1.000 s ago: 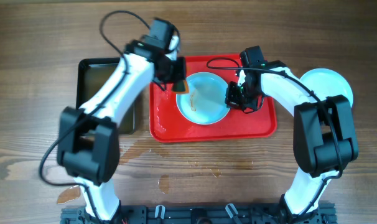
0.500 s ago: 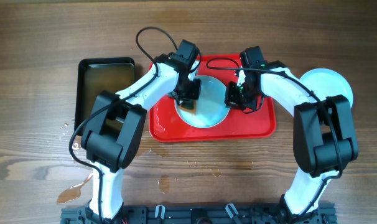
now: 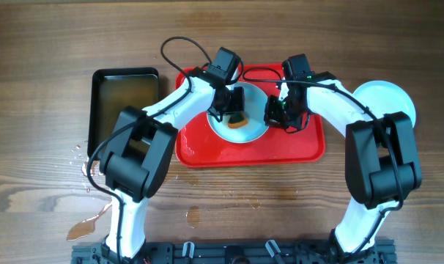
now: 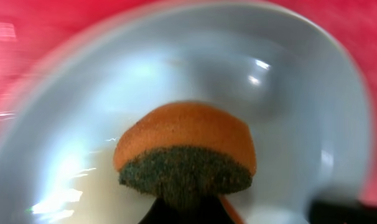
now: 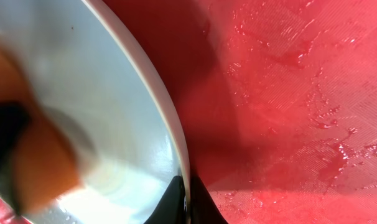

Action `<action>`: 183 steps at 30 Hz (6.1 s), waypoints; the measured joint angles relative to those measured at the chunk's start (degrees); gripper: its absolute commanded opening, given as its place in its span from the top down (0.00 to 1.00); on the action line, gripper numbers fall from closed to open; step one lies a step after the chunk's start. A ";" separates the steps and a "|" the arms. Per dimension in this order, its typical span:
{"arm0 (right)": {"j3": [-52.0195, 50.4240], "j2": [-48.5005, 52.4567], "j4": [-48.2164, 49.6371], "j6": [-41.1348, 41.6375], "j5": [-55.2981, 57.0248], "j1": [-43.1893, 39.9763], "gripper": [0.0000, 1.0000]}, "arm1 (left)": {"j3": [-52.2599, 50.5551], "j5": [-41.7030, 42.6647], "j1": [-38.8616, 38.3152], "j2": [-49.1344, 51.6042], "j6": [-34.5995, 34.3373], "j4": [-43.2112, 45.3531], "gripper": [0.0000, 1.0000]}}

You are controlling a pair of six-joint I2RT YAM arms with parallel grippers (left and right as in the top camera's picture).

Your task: Clean dirty plates on tray and stack at the side

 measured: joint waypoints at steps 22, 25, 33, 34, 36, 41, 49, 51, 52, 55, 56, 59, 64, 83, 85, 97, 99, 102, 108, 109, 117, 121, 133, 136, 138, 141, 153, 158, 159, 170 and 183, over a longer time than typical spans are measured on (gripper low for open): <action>0.00 0.00 0.02 -0.04 0.00 0.20 0.96 | -0.85 8.94 0.44 0.87 2.62 3.93 0.96; 0.00 0.00 0.04 -0.04 -0.02 0.20 0.96 | 0.04 -2.97 0.24 0.24 -1.46 2.64 0.96; -0.07 0.07 0.44 -0.33 -0.87 1.07 0.96 | 1.42 -16.20 -0.31 -0.87 -8.28 -15.87 0.96; -0.15 0.07 0.22 -0.57 -0.87 1.09 0.96 | 1.46 -13.00 0.00 -0.96 -6.19 -18.27 0.96; -0.20 0.07 0.02 -1.18 -0.87 0.98 0.96 | 1.42 -5.46 1.31 -1.01 -1.66 -20.33 0.96; -0.22 0.07 -0.04 -1.99 -0.87 0.98 0.96 | 0.46 17.38 2.19 0.24 8.15 -21.09 0.96; -0.52 0.07 0.96 -2.45 -2.34 0.94 0.96 | 6.19 29.09 15.69 -1.05 11.98 -23.80 0.96; -0.81 0.22 2.80 -3.85 -4.09 0.68 0.96 | 6.43 29.24 20.15 -3.61 11.98 -23.96 0.96; -0.81 0.28 3.15 -4.39 -4.74 0.46 0.96 | 6.51 29.24 22.36 -5.22 11.98 -24.17 0.96; -0.81 0.28 3.50 -5.90 -5.57 -0.22 0.96 | 7.15 28.81 26.29 -8.61 12.00 -25.68 0.96; -0.81 0.02 3.45 -6.34 -5.46 -0.35 0.96 | 7.30 27.93 26.82 -9.22 12.07 -26.69 0.96; -0.92 -5.01 1.62 -6.71 -0.81 -0.39 0.96 | 7.28 25.20 26.64 -9.31 12.17 -27.96 0.96; -0.90 -19.76 -2.01 -6.97 15.74 0.39 0.96 | 7.28 23.82 26.53 -9.31 12.17 -27.98 0.96; -0.98 -27.08 -1.97 -3.82 101.00 38.07 0.96 | 7.28 23.41 26.53 -9.31 12.17 -27.96 0.96; -0.98 -27.08 -0.35 -6.38 102.71 38.05 0.96 | 7.28 23.41 26.53 -9.31 12.17 -27.96 0.96; -0.98 -27.17 0.39 -7.72 87.34 36.57 0.96 | 7.28 23.39 26.53 -9.31 12.17 -27.96 0.96; -0.98 -27.17 -0.37 -6.16 76.48 33.20 0.96 | 7.28 23.39 26.53 -9.31 12.17 -27.96 0.96; -0.98 -27.17 -1.03 -4.81 60.76 25.44 0.96 | 7.28 23.39 26.53 -9.31 12.17 -28.00 0.96; -0.98 -27.17 -1.20 -5.01 36.89 5.73 0.96 | 7.28 23.39 26.53 -9.31 12.17 -27.98 0.96; -0.98 -27.17 -1.20 -5.27 32.70 1.22 0.96 | 7.28 23.39 26.53 -9.31 12.17 -27.96 0.96; -1.22 -27.17 -1.11 -6.84 18.10 -31.23 0.96 | 7.28 23.39 26.53 -9.31 12.17 -27.96 0.96; -5.70 -27.17 0.94 -5.38 18.21 -42.51 0.96 | 7.28 23.37 26.53 -9.31 12.17 -27.96 0.96; -12.07 -22.29 8.98 -0.55 18.45 -50.23 0.84 | 7.28 23.39 26.53 -9.31 12.17 -27.96 0.96; -12.07 -22.10 8.35 0.24 18.45 -50.23 0.26 | 7.28 23.39 26.53 -9.31 12.17 -27.96 0.96; -12.04 -22.10 8.04 0.11 18.43 -50.23 0.22 | 7.28 23.34 26.53 -9.31 12.17 -27.96 0.96; -12.04 -22.10 7.76 -0.28 13.00 -50.34 0.20 | 7.28 21.31 26.56 -9.53 12.11 -28.28 0.96; -12.04 -29.09 4.68 -8.04 -5.27 -36.22 0.12 | 7.19 -13.70 30.58 -25.14 6.43 -33.77 0.96; -12.04 -29.09 3.28 -8.09 0.17 -29.68 0.11 | -0.66 -16.44 30.58 -20.76 8.85 -25.18 0.96; -12.04 -29.09 3.21 -8.09 0.72 -28.98 0.12 | -2.56 -16.52 30.58 -19.52 9.84 -23.58 0.96; -12.04 -29.09 2.34 -9.25 2.03 -28.50 0.11 | -9.44 -16.48 30.58 -17.22 13.22 -16.26 0.34; -2.47 -57.02 -10.91 -15.50 2.05 -28.28 0.00 | -2.12 -10.36 30.58 -33.59 8.24 -20.26 0.00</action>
